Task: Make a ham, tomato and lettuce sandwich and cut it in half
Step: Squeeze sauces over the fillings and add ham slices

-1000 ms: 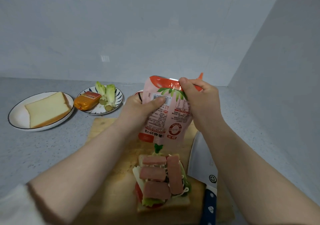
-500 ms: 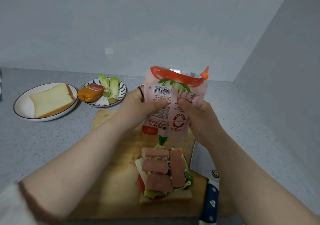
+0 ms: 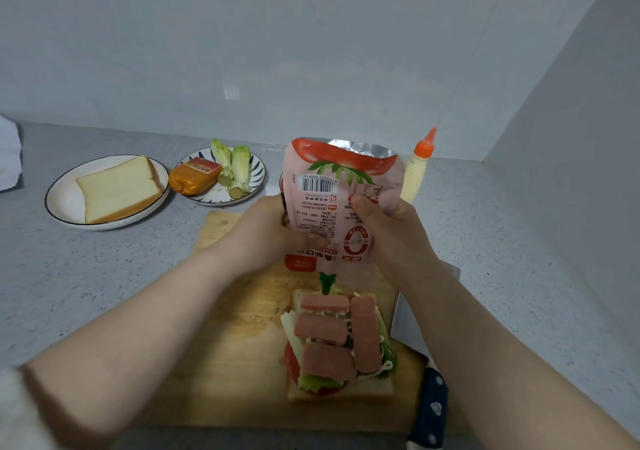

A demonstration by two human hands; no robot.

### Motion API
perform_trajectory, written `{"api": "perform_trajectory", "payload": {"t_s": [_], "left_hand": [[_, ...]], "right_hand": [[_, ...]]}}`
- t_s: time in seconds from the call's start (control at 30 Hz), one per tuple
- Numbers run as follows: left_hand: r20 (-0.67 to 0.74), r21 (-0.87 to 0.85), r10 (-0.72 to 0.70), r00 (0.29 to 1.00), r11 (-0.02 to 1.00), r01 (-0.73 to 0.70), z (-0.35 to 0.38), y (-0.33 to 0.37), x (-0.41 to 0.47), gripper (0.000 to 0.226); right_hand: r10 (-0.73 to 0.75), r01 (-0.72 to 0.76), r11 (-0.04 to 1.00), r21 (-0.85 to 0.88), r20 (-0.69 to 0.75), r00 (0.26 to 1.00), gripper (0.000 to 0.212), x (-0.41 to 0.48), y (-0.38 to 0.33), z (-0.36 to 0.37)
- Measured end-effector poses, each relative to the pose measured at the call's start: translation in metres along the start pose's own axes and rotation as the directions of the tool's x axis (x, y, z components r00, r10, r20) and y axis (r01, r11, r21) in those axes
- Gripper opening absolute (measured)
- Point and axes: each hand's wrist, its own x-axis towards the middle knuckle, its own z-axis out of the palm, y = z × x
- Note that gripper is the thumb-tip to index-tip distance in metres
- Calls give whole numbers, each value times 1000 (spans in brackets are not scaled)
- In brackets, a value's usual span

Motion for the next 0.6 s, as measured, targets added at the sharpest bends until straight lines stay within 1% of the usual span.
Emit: {"api": "perform_trajectory", "payload": {"t_s": [0.23,0.4,0.5,0.6], "left_hand": [[7,-15,4,1000,1000,-4,-3,-4,1,39],[13,-42,-2,1000,999,3,-4,-3,4,37],[-4,-20,-3,1000,1000,2,2,2,5,38],[22,-13,15,1000,1000,-15,9,7,7,39]], "right_hand": [[-17,16,999,41,24,1000,26,3,4,3],[-26,25,998,51,17,1000,26,3,4,1],[-22,22,998,57,-4,1000,22,1,2,-3],[-24,25,999,45,-23,999,21,-3,0,-10]]}}
